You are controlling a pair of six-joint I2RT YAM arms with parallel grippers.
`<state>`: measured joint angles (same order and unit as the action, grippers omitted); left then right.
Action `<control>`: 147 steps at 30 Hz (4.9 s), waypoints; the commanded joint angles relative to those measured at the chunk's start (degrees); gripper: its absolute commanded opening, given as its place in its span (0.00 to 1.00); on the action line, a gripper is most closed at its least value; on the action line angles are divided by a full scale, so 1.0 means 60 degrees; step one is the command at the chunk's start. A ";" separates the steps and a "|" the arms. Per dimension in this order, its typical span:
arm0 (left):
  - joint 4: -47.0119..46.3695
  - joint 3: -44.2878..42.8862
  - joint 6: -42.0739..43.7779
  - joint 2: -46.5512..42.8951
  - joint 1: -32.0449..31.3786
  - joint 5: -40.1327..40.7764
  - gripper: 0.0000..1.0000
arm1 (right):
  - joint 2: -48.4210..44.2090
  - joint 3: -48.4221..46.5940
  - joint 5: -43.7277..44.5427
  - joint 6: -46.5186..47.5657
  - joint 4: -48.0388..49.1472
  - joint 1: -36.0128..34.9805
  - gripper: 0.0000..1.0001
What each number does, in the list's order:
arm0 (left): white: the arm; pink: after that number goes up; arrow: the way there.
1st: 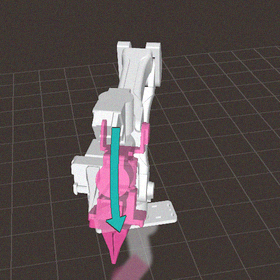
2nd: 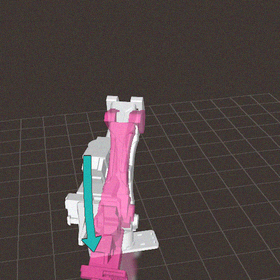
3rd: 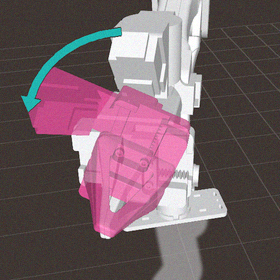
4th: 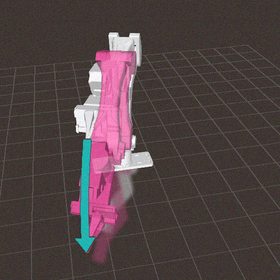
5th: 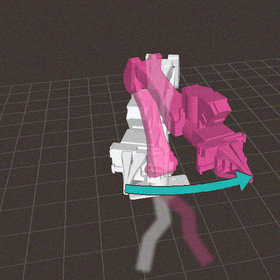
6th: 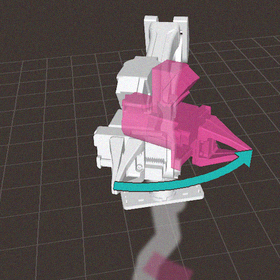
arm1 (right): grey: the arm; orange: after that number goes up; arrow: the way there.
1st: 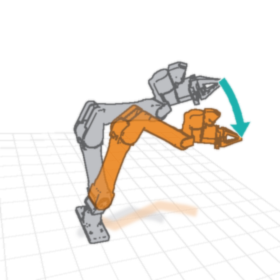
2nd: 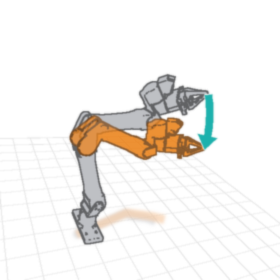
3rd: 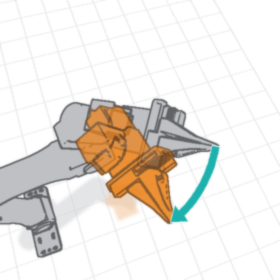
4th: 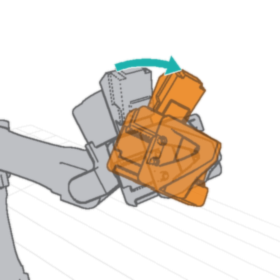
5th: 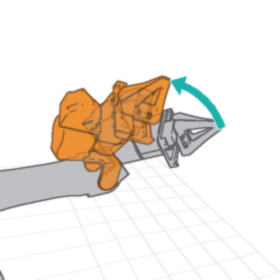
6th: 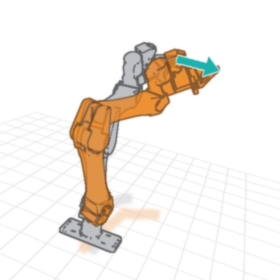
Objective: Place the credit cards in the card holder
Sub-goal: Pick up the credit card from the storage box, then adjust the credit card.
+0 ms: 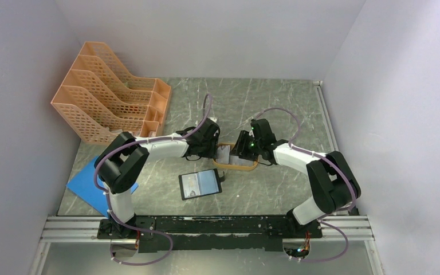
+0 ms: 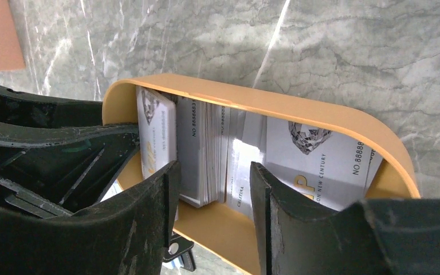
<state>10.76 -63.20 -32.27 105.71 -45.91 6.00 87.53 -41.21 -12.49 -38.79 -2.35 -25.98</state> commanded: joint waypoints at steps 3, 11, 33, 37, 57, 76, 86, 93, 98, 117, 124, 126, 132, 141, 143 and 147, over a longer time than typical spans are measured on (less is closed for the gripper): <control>-0.0096 -0.0087 0.0062 0.0091 -0.0072 -0.0171 0.43 | -0.0187 -0.0068 -0.0126 -0.0081 -0.0231 0.0165 0.52; -0.0062 -0.0064 0.0077 0.0115 -0.0075 -0.0149 0.43 | -0.0526 0.0401 -0.0379 -0.0192 0.0308 0.0346 0.52; -0.0435 0.0096 0.0006 0.0168 -0.0073 -0.0576 0.45 | 0.0983 -0.0298 -0.0700 -0.0029 0.0436 0.0222 0.48; -0.0340 0.0077 0.0010 0.0185 -0.0074 -0.0482 0.44 | 0.1079 -0.0230 -0.0536 -0.0026 0.0148 0.0229 0.39; -0.0133 0.0064 -0.0038 0.0252 -0.0053 -0.0278 0.42 | 0.0447 0.0580 -0.0878 -0.0080 0.0793 0.0633 0.23; -0.0154 0.0050 -0.0042 0.0237 -0.0057 -0.0328 0.42 | 0.0812 0.0380 -0.1357 -0.0256 0.0919 0.0637 0.29; -0.0066 0.0068 0.0002 0.0238 -0.0051 -0.0200 0.42 | 0.0281 0.0726 -0.1131 -0.0275 0.0860 0.0887 0.18; -0.0073 0.0068 -0.0027 0.0228 -0.0053 -0.0224 0.41 | 0.0081 0.0768 -0.1220 -0.0266 0.0857 0.0935 0.15; -0.0061 0.0046 -0.0020 0.0225 -0.0052 -0.0224 0.41 | -0.0121 0.0781 -0.1399 -0.0343 0.0865 0.0943 0.08; 0.0240 -0.0247 0.0042 -0.0127 -0.0053 -0.0005 0.41 | -0.1331 0.0030 -0.2050 -0.1354 -0.0726 0.0941 0.00; 0.0677 -0.0537 0.0107 -0.0746 -0.0051 0.0426 0.44 | -0.2129 -0.1321 -0.1379 -0.2871 -0.2945 0.0950 0.00; 0.0751 -0.0510 0.0091 -0.1024 -0.0046 0.0603 0.46 | -0.2119 -0.1798 -0.1348 -0.3280 -0.3737 0.0983 0.00; 0.0827 -0.0474 0.0048 -0.1852 -0.0035 0.0772 0.50 | -0.1494 -0.3011 -0.2242 -0.3620 -0.5649 0.1042 0.00; 0.1095 0.0002 -0.0105 -0.3005 -0.0039 0.1307 0.51 | -0.2231 -0.2601 -0.2607 -0.4200 -0.5271 0.1048 0.00; 0.1141 0.0130 -0.0167 -0.3240 -0.0039 0.1423 0.51 | -0.2351 -0.2550 -0.2673 -0.4227 -0.5223 0.1053 0.00; 0.1262 0.0452 -0.0494 -0.3881 -0.0039 0.1559 0.52 | -0.2639 -0.2443 -0.2468 -0.4039 -0.5121 0.1057 0.00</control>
<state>16.69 -62.46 -33.01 86.26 -45.93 12.86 73.97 -56.62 -27.05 -63.05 -32.75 -20.14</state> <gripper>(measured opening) 0.514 0.010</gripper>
